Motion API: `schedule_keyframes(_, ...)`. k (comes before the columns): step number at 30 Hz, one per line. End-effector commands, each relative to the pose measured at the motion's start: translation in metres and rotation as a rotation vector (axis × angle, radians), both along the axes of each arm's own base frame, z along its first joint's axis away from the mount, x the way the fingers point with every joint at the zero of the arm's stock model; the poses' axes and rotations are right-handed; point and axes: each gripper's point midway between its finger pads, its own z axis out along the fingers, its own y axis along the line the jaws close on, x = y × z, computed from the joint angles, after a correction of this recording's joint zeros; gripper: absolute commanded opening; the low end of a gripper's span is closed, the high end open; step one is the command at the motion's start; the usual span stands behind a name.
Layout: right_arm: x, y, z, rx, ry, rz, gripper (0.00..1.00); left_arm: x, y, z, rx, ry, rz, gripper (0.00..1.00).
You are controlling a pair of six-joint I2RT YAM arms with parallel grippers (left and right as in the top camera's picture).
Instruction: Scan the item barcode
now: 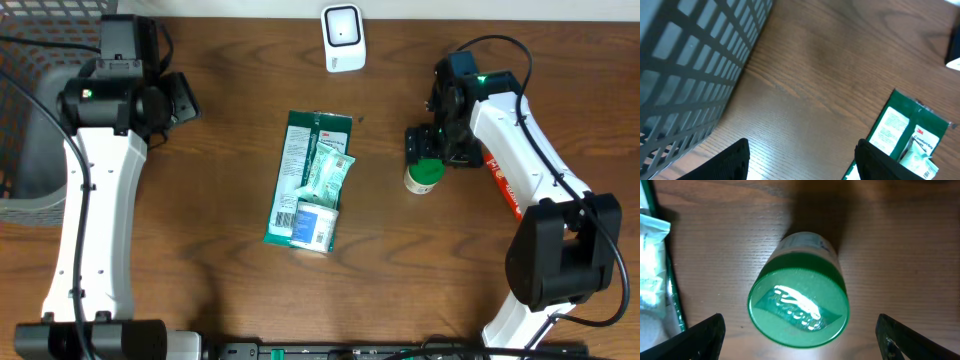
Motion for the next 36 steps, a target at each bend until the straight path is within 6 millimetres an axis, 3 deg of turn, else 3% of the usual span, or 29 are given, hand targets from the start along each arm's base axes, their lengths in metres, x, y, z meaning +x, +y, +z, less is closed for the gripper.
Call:
schedule_keyframes(1, 0.002, 0.002, -0.007, -0.028, -0.017, 0.030, 0.91, 0.003, 0.006, -0.015, 0.021, 0.040, 0.021, 0.68)
schedule_keyframes(16, -0.005, 0.005, -0.031, -0.029, -0.012, 0.043, 0.87, 0.008, 0.008, -0.021, 0.031, 0.049, 0.028, 0.70)
schedule_keyframes(17, -0.004, 0.005, -0.032, -0.028, -0.017, 0.042, 0.86, 0.008, 0.008, -0.021, 0.031, 0.049, 0.028, 0.95)
schedule_keyframes(30, -0.001, 0.007, -0.049, -0.024, -0.054, 0.104, 0.83, 0.008, 0.008, -0.021, 0.031, 0.049, 0.028, 0.95)
schedule_keyframes(36, 0.001, 0.009, -0.051, -0.018, -0.068, 0.108, 0.73, 0.008, 0.008, -0.021, 0.031, 0.049, 0.028, 0.95)
